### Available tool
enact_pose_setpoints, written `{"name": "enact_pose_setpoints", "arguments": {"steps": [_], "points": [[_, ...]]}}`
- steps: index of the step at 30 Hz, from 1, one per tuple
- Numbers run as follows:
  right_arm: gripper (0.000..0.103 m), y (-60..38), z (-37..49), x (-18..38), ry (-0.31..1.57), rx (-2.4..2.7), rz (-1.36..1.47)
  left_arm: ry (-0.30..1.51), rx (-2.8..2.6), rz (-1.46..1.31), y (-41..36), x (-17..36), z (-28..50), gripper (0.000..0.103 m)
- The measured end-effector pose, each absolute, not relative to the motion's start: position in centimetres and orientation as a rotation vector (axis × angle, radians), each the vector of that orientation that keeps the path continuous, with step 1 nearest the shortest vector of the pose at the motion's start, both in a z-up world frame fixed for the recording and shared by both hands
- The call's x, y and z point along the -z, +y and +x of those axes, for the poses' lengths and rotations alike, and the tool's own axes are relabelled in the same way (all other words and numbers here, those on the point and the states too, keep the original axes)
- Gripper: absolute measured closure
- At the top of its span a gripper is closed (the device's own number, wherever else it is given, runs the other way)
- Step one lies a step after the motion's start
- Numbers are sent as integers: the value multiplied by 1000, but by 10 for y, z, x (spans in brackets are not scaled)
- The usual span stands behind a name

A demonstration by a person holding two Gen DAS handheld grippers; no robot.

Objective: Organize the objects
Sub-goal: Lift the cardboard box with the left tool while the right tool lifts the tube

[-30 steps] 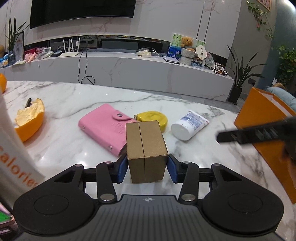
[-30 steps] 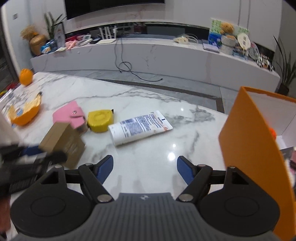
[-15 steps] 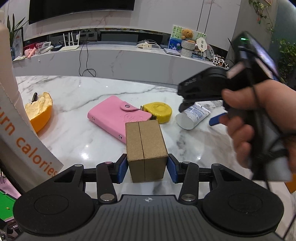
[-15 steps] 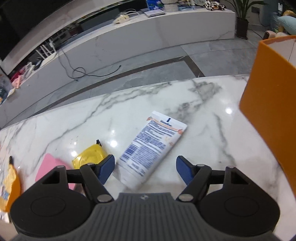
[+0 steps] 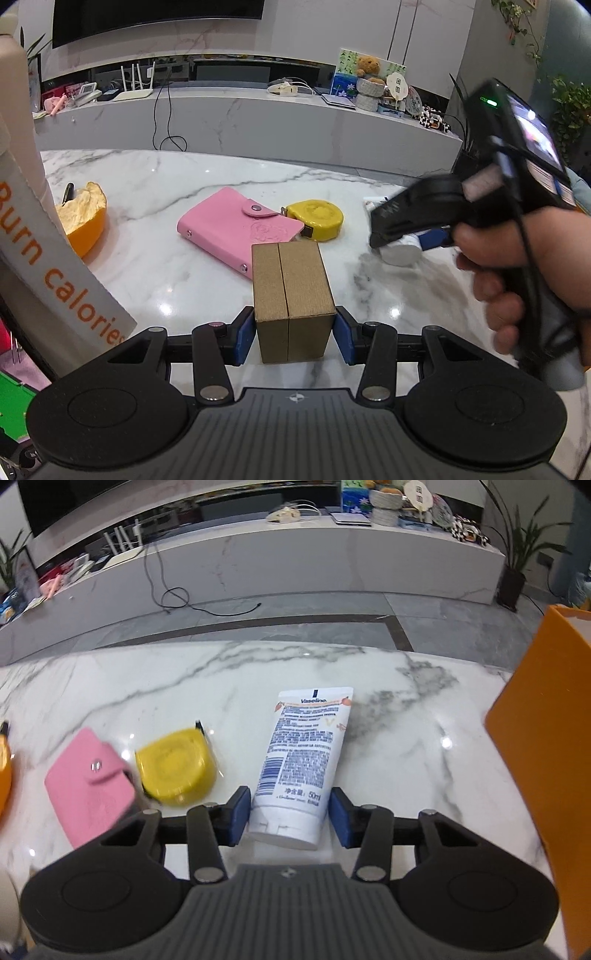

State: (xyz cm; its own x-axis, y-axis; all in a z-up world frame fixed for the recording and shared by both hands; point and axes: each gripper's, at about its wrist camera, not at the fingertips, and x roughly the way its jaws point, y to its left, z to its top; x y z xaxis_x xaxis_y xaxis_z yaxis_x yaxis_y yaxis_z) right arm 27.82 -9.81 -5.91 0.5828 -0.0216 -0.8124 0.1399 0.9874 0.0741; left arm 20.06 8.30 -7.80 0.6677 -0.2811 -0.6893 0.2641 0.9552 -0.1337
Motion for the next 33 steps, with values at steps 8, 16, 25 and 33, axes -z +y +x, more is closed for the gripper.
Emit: {"name": "enact_pose_setpoints", "arguments": {"steps": [8,16,25,33], "points": [[55,-112,213,59,919,-88,-14,787,338,0,82,78,186,50],[55,-123,122,56,926,-266,-209,802,438,27,76,69,139,50],[54,-134,82,57,921,-349,-308,757,450,162,47,78,116,19],[52,-134,94,58,896,-381,-309,764,414,248,38,92,126,45]]}}
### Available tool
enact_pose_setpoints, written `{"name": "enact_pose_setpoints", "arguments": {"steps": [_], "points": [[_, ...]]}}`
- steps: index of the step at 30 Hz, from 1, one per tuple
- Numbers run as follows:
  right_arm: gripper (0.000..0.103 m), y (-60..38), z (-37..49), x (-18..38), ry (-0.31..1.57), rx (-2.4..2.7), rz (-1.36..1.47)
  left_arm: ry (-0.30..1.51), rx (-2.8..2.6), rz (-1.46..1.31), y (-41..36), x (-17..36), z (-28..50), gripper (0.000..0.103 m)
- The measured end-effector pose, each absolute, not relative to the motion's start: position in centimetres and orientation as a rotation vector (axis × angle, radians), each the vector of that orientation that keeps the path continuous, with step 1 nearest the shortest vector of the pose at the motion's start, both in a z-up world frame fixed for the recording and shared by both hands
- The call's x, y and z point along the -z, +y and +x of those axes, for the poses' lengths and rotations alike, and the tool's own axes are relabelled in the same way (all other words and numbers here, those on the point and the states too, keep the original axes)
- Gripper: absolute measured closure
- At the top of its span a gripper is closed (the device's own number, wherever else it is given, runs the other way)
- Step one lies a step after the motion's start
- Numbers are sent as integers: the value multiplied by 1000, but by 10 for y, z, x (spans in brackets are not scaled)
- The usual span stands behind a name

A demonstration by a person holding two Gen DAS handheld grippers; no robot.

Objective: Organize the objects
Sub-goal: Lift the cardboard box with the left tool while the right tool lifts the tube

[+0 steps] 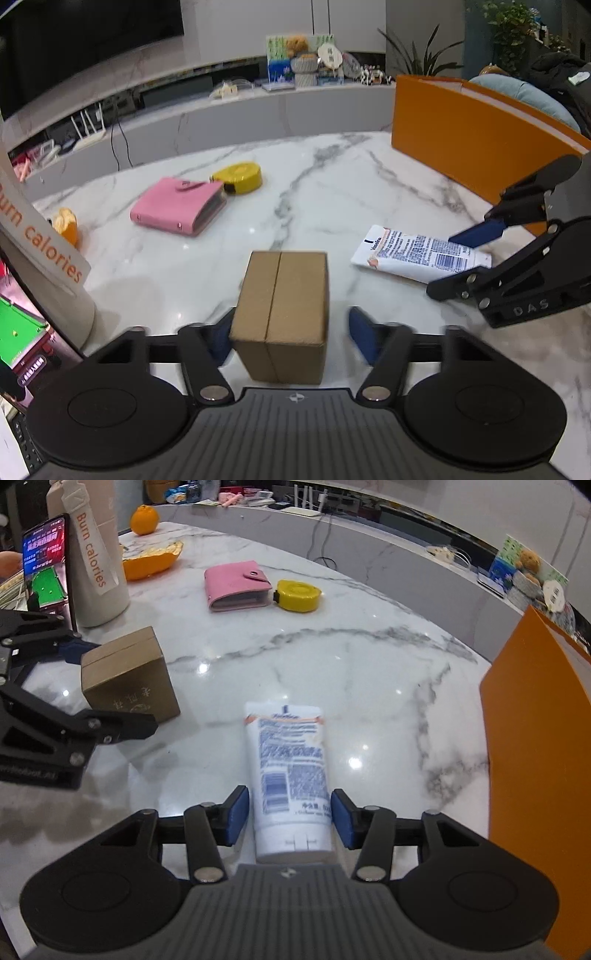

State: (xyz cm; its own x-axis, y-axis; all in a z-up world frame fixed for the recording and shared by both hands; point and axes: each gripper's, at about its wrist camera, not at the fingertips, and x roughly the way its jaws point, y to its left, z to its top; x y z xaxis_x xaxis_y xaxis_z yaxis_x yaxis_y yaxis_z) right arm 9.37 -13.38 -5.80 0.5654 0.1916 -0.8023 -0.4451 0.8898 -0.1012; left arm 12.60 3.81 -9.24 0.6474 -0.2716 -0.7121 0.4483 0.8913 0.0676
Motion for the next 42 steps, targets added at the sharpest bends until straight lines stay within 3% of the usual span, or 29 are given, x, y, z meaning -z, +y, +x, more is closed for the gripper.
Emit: {"name": "enact_pose_setpoints", "arguments": {"steps": [2,29,42], "points": [[53,-135,96,58,893,-403,-318,777,420,224,43,93,126,49],[56,-158,85,47,887,-554,-291,850,209,199,18,97,91,51],[56,-190,89,-8,761,-500,-215,755,282,246,-28,42,103,51]]}}
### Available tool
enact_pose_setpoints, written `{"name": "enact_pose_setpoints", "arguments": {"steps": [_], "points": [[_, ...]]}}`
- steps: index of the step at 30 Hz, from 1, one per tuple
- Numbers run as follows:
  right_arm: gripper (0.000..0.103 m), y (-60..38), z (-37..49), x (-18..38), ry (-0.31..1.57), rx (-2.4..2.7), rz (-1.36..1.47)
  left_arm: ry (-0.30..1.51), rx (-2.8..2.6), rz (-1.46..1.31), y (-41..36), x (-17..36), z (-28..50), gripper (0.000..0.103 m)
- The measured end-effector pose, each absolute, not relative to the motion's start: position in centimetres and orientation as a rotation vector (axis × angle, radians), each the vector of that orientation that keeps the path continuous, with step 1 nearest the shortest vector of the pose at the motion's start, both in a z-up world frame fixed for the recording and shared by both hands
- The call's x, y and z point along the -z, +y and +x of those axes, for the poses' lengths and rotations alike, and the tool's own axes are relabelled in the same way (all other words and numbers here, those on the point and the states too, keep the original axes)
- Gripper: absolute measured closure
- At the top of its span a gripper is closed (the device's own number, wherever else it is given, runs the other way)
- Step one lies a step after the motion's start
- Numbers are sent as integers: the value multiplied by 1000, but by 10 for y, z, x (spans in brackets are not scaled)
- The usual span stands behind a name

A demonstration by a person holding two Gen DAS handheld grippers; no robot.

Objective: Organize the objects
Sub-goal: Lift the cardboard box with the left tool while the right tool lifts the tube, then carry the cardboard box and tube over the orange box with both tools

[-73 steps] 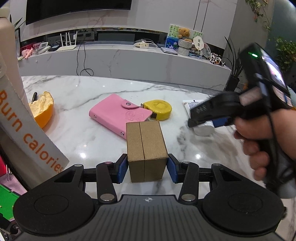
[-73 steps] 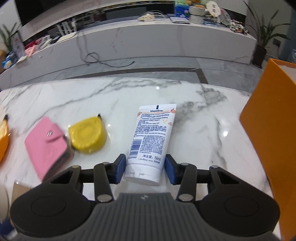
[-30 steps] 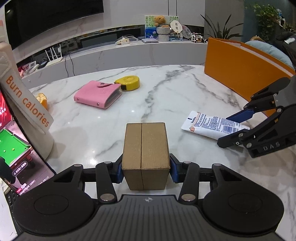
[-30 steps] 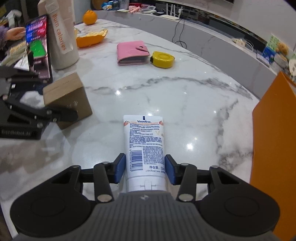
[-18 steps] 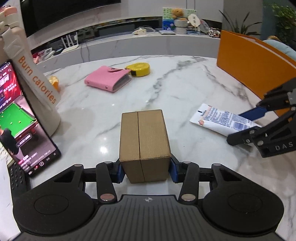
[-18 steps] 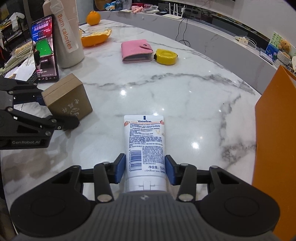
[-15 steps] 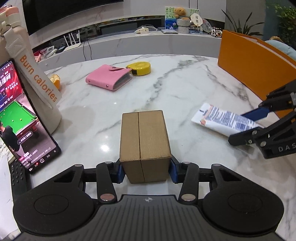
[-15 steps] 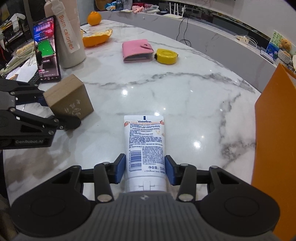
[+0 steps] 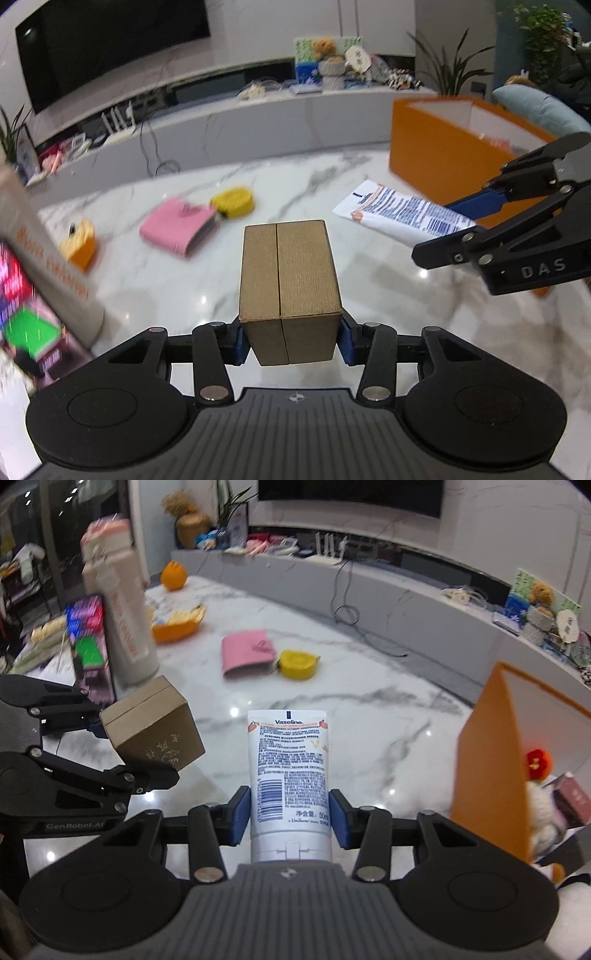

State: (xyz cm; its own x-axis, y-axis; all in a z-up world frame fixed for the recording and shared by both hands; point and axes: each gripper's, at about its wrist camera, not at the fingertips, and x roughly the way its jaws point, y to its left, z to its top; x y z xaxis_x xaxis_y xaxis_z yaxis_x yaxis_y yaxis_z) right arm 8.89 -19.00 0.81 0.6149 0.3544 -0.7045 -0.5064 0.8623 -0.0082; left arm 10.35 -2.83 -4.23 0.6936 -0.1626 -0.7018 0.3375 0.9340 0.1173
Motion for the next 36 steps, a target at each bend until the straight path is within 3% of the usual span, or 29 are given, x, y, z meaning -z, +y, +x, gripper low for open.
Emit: {"name": "enact_pose_setpoints", "arguments": {"steps": [18,36], "points": [[56,-332,130,-79,620,-209,53,559,456,305,-142,-30,153,51],[56,-404,177,-69,666,-53,163,639,573,342,-253,-12,208,51]]}}
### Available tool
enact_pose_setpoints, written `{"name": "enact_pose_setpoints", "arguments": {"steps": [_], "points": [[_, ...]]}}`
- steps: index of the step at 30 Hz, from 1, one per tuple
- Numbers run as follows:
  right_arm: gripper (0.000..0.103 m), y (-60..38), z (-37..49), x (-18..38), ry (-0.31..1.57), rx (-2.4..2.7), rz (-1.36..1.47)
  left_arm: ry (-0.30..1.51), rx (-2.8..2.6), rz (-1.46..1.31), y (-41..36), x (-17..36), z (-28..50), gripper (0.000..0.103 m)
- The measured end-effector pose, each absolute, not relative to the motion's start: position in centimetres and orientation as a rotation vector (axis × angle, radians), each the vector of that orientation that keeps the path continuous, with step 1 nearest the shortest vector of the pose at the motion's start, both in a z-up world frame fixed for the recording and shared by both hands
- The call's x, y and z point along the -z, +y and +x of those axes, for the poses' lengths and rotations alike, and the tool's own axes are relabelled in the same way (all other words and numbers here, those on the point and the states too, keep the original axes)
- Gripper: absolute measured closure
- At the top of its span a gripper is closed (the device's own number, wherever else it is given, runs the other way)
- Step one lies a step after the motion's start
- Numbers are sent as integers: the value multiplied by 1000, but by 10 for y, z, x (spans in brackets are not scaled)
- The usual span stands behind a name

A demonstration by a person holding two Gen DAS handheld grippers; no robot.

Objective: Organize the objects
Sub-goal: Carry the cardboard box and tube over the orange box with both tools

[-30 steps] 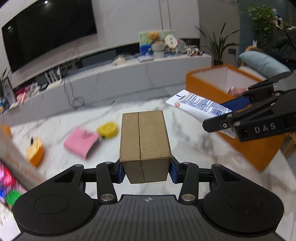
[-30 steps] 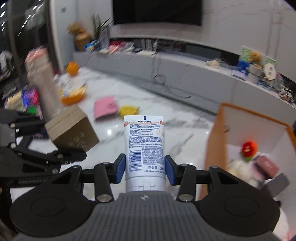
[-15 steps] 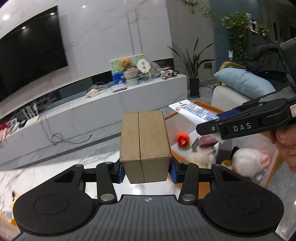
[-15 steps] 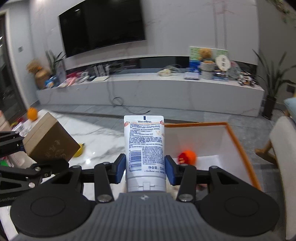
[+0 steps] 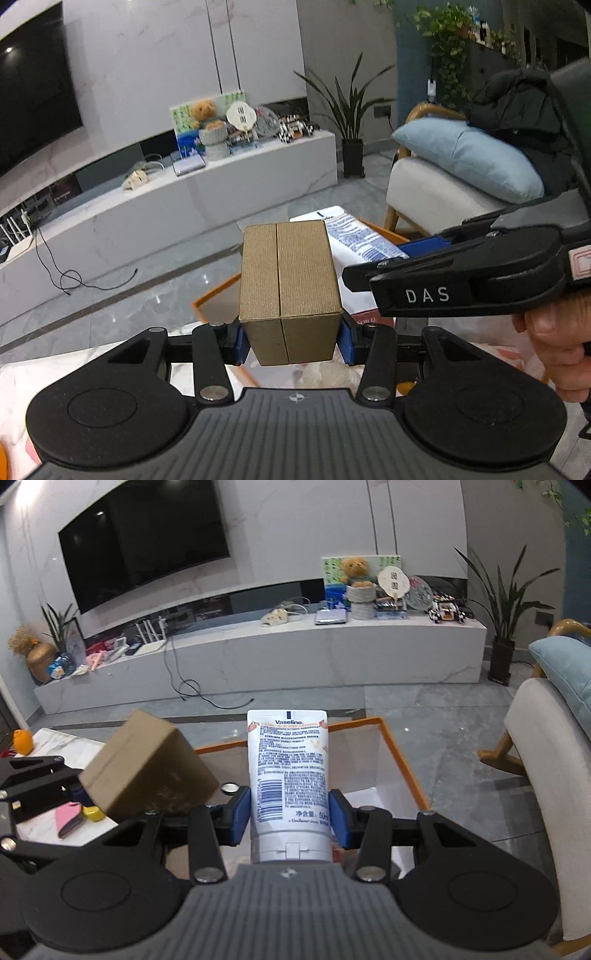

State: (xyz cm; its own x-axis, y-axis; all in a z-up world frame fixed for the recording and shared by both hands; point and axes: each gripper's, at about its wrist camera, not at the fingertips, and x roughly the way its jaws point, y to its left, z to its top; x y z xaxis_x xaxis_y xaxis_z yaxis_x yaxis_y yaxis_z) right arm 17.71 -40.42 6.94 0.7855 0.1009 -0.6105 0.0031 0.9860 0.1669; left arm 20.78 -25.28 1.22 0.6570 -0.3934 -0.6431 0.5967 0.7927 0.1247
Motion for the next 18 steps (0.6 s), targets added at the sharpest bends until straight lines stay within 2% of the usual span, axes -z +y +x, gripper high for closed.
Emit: {"name": "enact_pose_setpoints", "arguments": {"steps": [18], "points": [[56,-417,213,-28,800,-30,215,767,515,430,-278,27,239,51]]}}
